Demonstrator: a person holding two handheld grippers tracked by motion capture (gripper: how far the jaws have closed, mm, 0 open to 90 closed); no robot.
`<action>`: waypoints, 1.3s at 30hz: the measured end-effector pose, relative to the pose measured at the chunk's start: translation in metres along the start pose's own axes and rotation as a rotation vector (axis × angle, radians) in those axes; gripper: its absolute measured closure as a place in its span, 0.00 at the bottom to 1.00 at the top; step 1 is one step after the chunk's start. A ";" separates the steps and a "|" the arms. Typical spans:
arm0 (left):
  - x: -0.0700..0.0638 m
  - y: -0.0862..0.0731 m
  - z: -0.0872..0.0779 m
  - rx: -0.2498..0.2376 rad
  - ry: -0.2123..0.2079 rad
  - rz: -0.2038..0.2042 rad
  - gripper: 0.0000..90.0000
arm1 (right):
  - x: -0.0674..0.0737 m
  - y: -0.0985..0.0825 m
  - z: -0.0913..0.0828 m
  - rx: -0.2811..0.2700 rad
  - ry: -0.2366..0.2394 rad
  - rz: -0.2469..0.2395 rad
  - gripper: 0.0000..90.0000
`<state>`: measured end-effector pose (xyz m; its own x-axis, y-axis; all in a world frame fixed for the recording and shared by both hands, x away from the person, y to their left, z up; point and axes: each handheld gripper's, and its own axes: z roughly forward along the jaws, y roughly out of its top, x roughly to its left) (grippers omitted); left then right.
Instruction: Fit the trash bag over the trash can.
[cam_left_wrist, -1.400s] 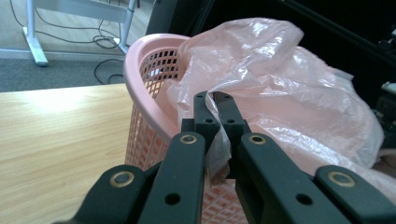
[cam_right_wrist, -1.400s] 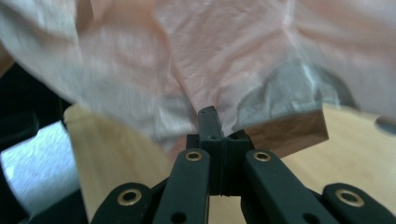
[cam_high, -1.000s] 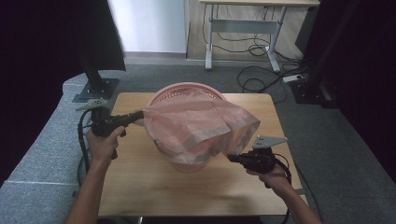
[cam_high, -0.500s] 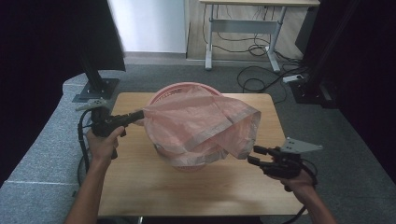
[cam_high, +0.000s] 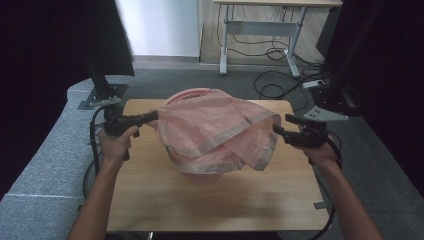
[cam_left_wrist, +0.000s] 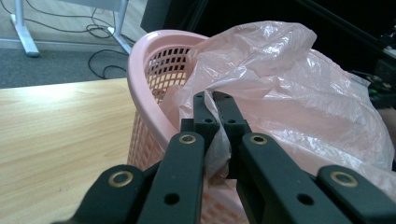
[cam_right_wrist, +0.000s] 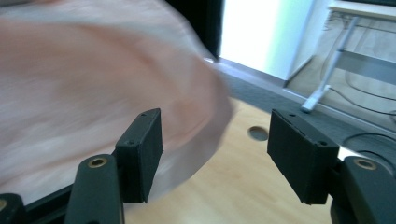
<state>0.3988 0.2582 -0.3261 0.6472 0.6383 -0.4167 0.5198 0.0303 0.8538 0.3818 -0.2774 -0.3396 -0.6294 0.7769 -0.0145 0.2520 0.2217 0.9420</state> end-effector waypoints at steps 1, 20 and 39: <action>0.002 0.002 0.002 0.006 0.003 0.000 0.98 | -0.004 0.002 0.005 -0.008 0.006 0.001 0.40; -0.016 0.023 0.005 0.024 0.100 0.075 0.58 | -0.002 0.002 0.011 0.011 0.078 0.025 0.99; -0.061 0.002 -0.032 0.025 0.191 0.061 0.32 | 0.008 -0.014 -0.007 -0.002 0.084 -0.004 0.99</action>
<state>0.3425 0.2441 -0.2891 0.5611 0.7731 -0.2957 0.4981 -0.0301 0.8666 0.3682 -0.2782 -0.3502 -0.6900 0.7237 0.0100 0.2482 0.2236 0.9426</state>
